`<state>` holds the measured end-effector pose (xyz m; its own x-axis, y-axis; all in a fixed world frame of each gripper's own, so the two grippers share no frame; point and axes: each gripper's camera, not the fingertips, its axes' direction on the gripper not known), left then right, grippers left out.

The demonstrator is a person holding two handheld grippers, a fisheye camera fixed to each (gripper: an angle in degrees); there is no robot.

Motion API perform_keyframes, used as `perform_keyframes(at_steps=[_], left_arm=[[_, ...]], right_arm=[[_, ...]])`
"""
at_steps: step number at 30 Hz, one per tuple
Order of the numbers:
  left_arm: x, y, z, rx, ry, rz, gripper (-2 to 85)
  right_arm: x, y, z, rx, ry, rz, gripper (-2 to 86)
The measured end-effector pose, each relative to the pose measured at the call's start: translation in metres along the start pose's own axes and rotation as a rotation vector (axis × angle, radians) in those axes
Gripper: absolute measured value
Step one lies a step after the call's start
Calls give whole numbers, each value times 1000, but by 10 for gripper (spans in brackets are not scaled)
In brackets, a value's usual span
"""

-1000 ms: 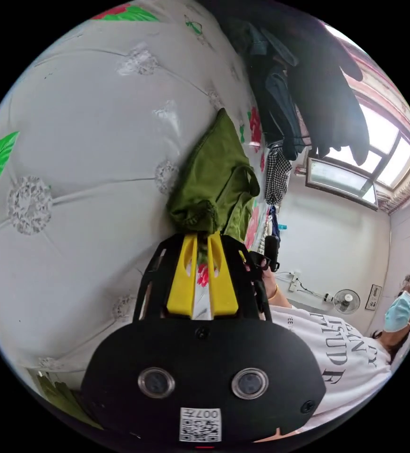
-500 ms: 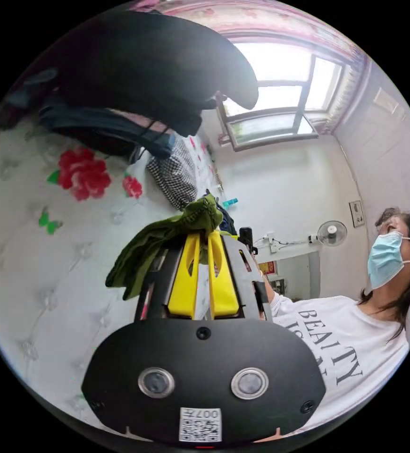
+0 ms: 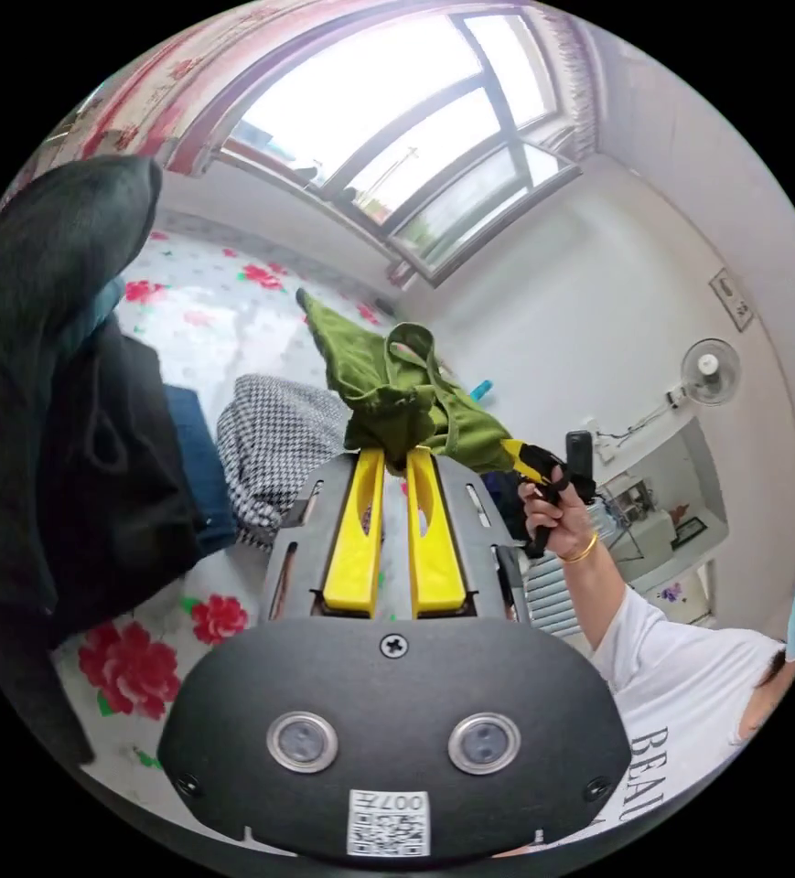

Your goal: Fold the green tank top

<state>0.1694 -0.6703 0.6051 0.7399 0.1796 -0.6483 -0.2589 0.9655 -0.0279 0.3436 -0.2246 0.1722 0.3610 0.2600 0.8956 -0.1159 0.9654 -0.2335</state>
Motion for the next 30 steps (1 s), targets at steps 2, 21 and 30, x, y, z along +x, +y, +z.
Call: perform_keyframes(at_steps=[2, 21, 30], left_arm=[[-15, 28, 25, -103, -128, -71, 57], [76, 357, 44, -654, -582, 28, 68], [102, 374, 83, -645, -746, -112, 63]], right_arm=[[45, 18, 31, -17, 77, 114, 32], [4, 332, 121, -488, 846, 158, 81], [77, 275, -84, -52, 838, 383, 74]])
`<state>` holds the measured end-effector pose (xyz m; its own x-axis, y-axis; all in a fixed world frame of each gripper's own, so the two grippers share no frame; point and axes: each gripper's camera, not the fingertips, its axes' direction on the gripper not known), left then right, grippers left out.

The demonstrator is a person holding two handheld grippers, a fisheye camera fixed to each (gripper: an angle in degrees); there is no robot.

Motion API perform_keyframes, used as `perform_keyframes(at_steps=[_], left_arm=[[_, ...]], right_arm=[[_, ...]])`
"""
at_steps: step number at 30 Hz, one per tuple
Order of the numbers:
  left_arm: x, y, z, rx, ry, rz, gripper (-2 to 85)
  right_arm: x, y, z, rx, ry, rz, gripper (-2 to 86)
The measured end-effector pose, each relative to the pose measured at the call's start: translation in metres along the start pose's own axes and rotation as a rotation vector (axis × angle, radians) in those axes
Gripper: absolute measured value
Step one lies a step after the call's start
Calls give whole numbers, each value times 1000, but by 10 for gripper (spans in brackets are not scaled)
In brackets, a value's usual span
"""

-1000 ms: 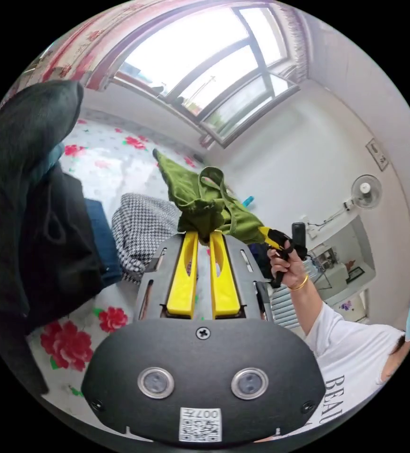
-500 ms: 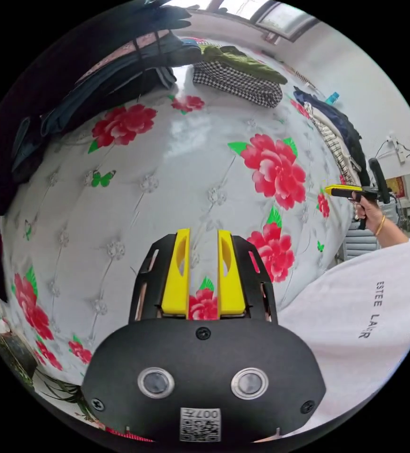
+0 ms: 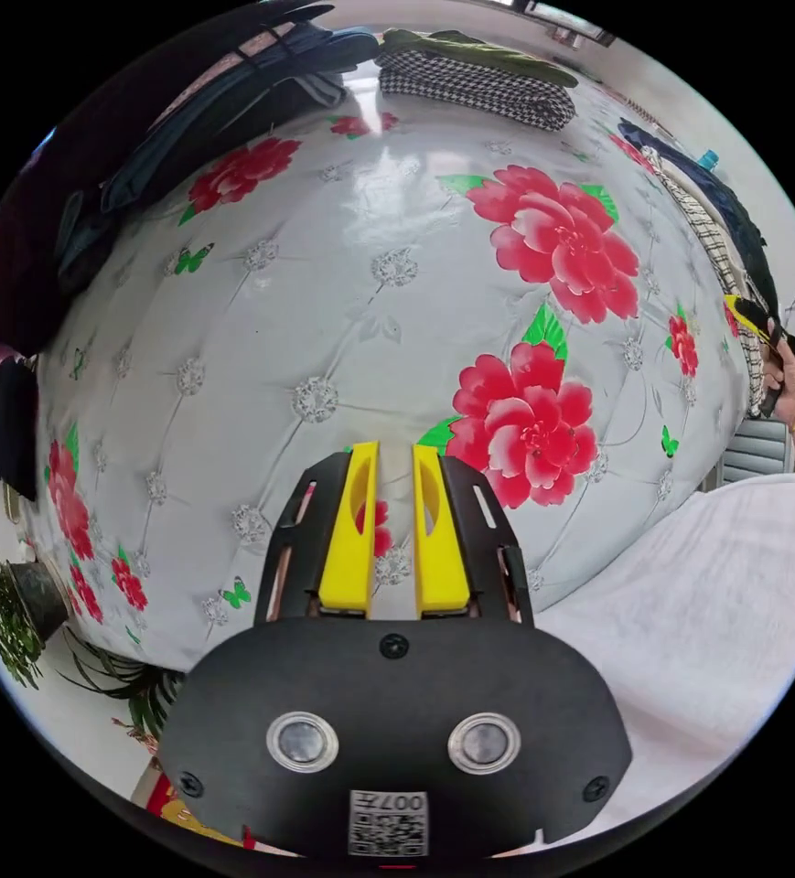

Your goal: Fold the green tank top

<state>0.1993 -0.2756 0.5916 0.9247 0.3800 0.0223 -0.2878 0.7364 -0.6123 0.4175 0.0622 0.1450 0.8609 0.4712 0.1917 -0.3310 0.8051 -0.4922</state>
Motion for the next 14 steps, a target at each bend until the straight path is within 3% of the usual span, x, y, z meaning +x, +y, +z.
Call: perform_keyframes(at_steps=[6, 10, 14], left_arm=[[16, 7, 7, -16, 80, -295, 51], [57, 8, 12, 59, 233, -360, 61], [118, 2, 8, 107, 304, -281, 66]], right_arm=[[227, -92, -124, 313, 199, 319, 82], [315, -136, -152, 319, 245, 360, 86], [362, -171, -147, 283, 217, 350, 72]])
